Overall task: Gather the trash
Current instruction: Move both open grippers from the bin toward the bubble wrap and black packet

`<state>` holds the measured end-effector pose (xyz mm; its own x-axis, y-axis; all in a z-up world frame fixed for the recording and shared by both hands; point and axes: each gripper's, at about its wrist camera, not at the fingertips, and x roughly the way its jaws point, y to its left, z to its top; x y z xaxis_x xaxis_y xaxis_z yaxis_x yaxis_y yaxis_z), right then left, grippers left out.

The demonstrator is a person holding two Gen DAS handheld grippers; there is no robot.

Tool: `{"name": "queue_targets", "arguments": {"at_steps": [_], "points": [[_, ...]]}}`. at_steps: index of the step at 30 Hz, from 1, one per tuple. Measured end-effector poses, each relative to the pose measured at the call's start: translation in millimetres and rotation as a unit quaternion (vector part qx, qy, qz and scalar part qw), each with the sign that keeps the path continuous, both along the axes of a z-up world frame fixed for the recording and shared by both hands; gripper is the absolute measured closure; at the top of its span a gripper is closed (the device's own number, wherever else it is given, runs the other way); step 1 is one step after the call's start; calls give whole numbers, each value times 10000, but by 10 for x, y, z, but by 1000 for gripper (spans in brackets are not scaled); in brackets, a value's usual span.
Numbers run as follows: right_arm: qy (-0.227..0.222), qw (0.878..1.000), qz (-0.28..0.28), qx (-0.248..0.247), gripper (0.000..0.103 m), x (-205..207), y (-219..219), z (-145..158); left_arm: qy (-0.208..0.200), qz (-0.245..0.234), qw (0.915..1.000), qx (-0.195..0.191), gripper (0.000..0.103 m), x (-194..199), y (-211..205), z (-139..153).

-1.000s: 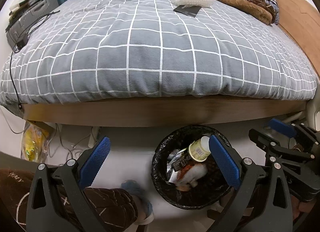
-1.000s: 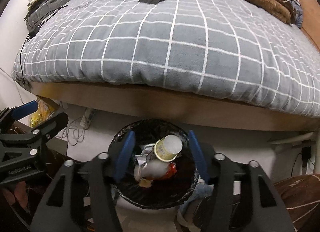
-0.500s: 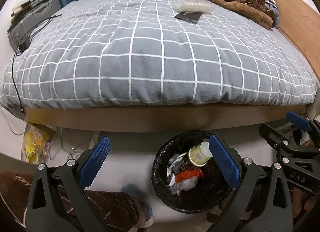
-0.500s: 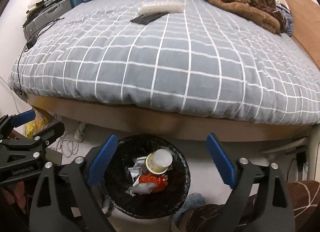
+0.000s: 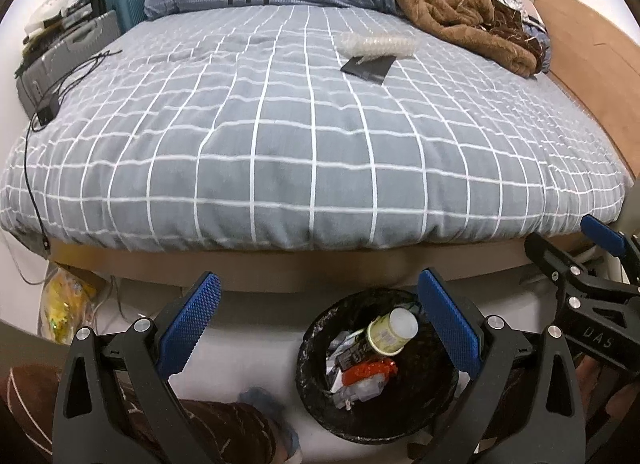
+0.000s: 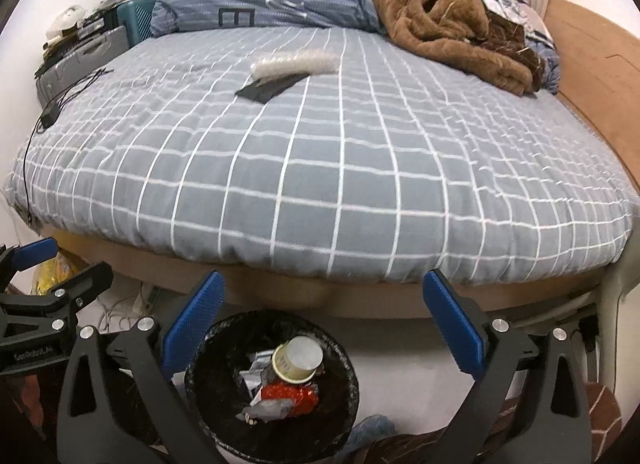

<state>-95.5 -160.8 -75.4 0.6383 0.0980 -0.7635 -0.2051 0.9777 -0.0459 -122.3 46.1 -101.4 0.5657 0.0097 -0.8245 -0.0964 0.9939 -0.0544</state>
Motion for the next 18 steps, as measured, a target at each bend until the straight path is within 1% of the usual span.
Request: {"name": "queue_targets", "arguments": {"at_steps": [6, 9, 11, 15, 18], "points": [[-278, 9995, -142, 97, 8, 171, -87, 163, -155, -33, 9999, -14, 6, 191, -17, 112], [-283, 9990, -240, 254, 8, 305, -152, 211, -285, -23, 9996, -14, 6, 350, 0, 199], [-338, 9988, -248, 253, 8, 388, -163, 246, -345, -34, 9994, 9, 6, 459, 12, 243], [-479, 9983, -261, 211, 8, 665, -181, 322, -439, -46, 9990, 41, 6, 722, 53, 309], [-461, 9982, -304, 236, 8, 899, -218, 331, -437, -56, 9990, 29, 6, 951, 66, 319]]}}
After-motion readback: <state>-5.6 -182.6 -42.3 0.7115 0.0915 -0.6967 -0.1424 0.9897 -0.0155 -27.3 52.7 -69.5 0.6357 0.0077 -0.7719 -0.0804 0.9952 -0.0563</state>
